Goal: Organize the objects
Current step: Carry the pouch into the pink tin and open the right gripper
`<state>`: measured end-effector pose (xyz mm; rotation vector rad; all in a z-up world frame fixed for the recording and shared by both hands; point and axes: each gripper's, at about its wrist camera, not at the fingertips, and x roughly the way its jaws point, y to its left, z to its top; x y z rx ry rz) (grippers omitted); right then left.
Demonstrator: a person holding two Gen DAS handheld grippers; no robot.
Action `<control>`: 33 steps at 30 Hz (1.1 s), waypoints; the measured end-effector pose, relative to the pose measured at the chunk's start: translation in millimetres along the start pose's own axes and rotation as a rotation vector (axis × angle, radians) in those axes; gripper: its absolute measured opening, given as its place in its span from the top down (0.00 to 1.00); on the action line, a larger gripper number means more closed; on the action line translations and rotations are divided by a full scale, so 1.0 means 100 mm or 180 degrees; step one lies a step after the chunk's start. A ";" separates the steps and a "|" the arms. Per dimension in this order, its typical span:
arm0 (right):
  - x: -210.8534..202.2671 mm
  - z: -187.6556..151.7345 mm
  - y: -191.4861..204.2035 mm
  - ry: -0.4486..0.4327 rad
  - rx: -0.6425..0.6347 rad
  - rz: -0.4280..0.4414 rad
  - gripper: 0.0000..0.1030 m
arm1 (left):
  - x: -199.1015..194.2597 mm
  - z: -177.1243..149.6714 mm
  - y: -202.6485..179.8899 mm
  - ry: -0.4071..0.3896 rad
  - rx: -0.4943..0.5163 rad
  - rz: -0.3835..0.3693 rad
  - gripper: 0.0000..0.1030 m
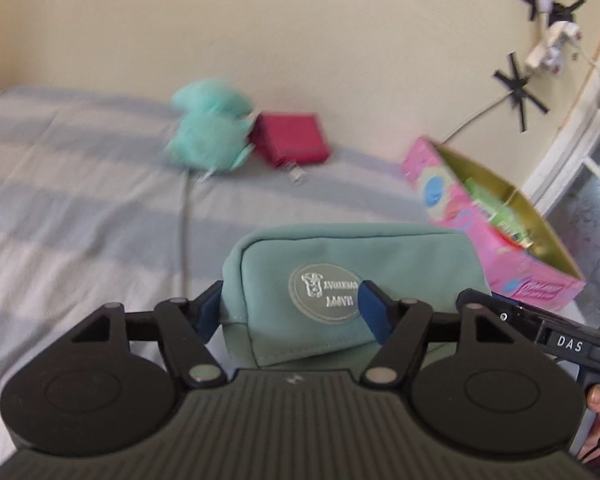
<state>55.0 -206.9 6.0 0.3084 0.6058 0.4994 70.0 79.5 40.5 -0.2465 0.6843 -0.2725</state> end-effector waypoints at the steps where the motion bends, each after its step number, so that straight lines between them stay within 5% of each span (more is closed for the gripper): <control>1: -0.12 0.05 -0.02 -0.0153 -0.0027 -0.0024 0.43 | -0.01 0.07 -0.13 -0.0081 0.0075 -0.0042 0.30; 8: -0.86 0.39 -0.54 -0.1048 -0.0014 -0.0536 0.43 | 0.41 0.48 -1.31 -0.0435 0.0708 -0.0418 0.29; 11: -1.11 0.50 -0.99 -0.1152 0.0231 -0.0847 0.41 | 0.80 0.51 -1.82 -0.0282 0.0900 -0.0567 0.29; 15: -1.27 0.58 -1.49 -0.0953 0.0493 -0.1178 0.39 | 1.36 0.50 -2.28 0.0178 0.0965 -0.0608 0.28; 20: -1.14 0.71 -1.75 -0.0769 0.0318 -0.1537 0.36 | 1.90 0.55 -2.57 0.0534 0.1039 -0.0440 0.20; 26: -1.07 0.67 -1.75 -0.1164 0.0014 -0.1945 0.29 | 2.10 0.64 -2.81 0.0251 0.1326 -0.0065 0.19; 28: -1.20 0.62 -1.70 -0.1395 -0.0024 -0.1984 0.18 | 2.08 0.60 -2.82 0.0230 0.1309 -0.0064 0.19; 33: -1.29 0.58 -1.67 -0.1495 0.0010 -0.1933 0.18 | 1.78 0.45 -2.80 -0.0015 0.1424 0.0025 0.19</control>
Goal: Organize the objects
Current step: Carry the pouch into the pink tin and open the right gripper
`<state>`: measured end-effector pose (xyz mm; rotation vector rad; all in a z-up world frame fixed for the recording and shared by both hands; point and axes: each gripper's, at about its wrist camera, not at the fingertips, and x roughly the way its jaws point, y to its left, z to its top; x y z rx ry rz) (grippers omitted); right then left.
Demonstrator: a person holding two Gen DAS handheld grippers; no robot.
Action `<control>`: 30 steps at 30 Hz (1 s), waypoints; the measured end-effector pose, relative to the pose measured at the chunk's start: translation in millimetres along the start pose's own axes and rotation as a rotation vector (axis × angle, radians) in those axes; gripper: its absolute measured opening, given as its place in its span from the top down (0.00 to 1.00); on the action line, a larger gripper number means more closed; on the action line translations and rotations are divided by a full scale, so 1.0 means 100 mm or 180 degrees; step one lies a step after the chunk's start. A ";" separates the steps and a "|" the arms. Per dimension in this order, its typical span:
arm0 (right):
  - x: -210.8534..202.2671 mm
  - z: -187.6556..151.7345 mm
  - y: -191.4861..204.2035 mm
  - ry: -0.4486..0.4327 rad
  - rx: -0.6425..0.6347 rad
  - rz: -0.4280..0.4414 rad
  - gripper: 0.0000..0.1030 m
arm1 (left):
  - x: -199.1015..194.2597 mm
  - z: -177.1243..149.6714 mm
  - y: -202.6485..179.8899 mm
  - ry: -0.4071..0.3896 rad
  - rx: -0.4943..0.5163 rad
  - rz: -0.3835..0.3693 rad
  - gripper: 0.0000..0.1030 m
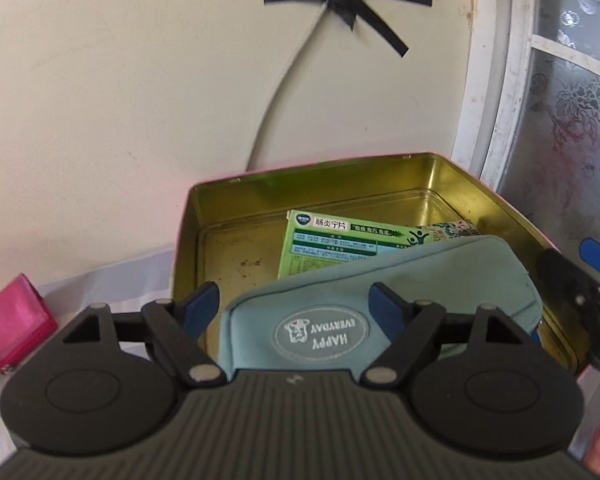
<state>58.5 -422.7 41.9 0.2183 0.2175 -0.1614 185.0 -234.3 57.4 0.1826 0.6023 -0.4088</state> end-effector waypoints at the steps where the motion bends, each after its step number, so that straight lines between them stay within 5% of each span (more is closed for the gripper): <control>1: 0.00 0.00 0.01 0.0003 -0.0007 0.0000 0.18 | -0.07 0.00 -0.01 -0.0059 0.0015 0.0034 0.19; 12: -0.42 -0.07 0.29 -0.0123 0.0122 0.0136 0.18 | -0.76 -0.32 0.11 -0.0317 0.0052 0.0310 0.17; 22: -0.87 -0.30 0.52 -0.0193 0.0401 0.0121 0.18 | -0.94 -0.70 0.22 -0.0264 0.0103 0.0382 0.17; 30: -0.87 -0.45 0.80 0.0130 0.0349 0.0365 0.18 | -0.99 -0.95 0.46 -0.0173 0.0006 0.0470 0.17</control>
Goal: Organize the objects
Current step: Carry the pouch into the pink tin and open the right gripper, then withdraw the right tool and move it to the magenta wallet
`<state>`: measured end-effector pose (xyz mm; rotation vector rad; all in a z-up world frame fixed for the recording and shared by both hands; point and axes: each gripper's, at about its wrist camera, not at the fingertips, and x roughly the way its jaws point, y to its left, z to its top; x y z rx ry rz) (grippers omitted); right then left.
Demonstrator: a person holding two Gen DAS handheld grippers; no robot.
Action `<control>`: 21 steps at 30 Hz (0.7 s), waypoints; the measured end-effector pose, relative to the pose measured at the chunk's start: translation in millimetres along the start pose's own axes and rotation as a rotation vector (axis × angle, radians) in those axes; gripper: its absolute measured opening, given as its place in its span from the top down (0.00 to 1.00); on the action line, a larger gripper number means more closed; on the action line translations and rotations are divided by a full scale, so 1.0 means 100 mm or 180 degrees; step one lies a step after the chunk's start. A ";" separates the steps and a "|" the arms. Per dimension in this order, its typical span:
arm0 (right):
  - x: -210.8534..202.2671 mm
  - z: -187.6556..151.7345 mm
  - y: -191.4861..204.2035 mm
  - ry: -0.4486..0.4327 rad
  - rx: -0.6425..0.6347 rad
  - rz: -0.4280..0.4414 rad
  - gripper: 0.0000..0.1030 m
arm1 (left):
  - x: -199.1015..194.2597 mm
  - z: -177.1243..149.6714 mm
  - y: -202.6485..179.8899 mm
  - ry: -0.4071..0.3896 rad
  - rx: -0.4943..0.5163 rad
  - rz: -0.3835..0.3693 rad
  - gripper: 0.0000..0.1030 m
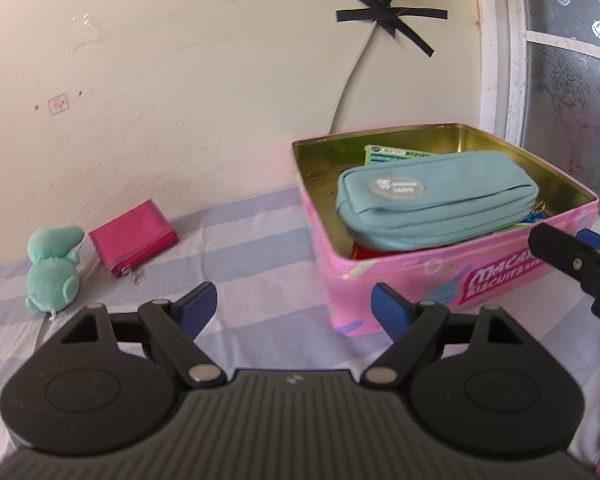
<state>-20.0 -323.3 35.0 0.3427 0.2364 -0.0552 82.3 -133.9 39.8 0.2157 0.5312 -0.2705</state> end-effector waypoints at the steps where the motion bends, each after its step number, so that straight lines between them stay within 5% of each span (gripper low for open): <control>1: 0.01 -0.03 0.04 0.0044 -0.0026 0.0020 0.18 | 0.00 -0.03 0.04 0.0016 -0.0015 0.0010 0.17; 21: 0.14 -0.33 0.75 0.0519 -0.0468 0.0313 0.17 | 0.17 -0.46 0.76 0.0267 -0.0296 0.0341 0.16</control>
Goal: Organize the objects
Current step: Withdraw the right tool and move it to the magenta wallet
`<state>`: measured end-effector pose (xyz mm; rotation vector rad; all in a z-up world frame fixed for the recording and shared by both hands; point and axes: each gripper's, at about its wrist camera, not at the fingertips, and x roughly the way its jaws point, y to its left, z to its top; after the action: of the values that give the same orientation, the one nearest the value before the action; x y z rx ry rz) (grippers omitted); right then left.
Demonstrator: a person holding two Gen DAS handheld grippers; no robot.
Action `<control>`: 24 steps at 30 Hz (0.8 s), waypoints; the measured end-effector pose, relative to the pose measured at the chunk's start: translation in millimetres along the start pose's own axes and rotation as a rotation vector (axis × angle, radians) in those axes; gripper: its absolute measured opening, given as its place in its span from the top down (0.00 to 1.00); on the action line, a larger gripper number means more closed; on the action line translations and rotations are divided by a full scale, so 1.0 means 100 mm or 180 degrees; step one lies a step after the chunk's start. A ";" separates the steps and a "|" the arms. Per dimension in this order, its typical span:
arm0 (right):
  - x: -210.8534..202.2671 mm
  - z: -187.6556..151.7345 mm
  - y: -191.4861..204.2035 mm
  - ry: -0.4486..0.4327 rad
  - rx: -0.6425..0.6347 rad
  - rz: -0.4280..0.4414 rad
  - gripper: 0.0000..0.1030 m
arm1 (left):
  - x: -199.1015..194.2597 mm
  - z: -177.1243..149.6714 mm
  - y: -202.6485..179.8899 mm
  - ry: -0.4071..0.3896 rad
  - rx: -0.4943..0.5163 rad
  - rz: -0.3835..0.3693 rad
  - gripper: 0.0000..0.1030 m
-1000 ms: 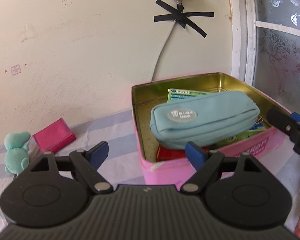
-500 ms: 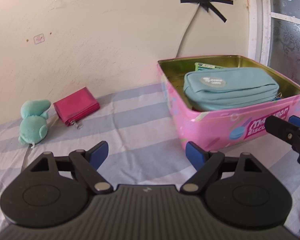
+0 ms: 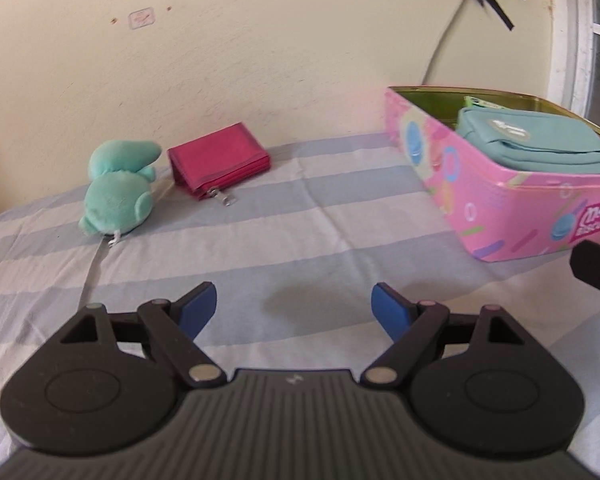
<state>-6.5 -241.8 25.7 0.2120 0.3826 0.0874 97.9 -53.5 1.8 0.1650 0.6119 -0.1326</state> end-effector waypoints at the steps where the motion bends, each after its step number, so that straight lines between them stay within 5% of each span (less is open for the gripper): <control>1: 0.01 0.00 0.03 0.0014 -0.0014 0.0010 0.17 | 0.01 -0.01 0.04 0.0004 -0.0021 0.0023 0.16; 24: 0.32 -0.03 0.51 0.0274 -0.0393 0.0236 0.17 | 0.17 -0.05 0.43 0.0067 -0.0302 0.0096 0.16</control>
<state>19.2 -187.5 22.4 0.1006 0.4535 0.1931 115.9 -11.6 -7.0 0.0838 0.6351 -0.0726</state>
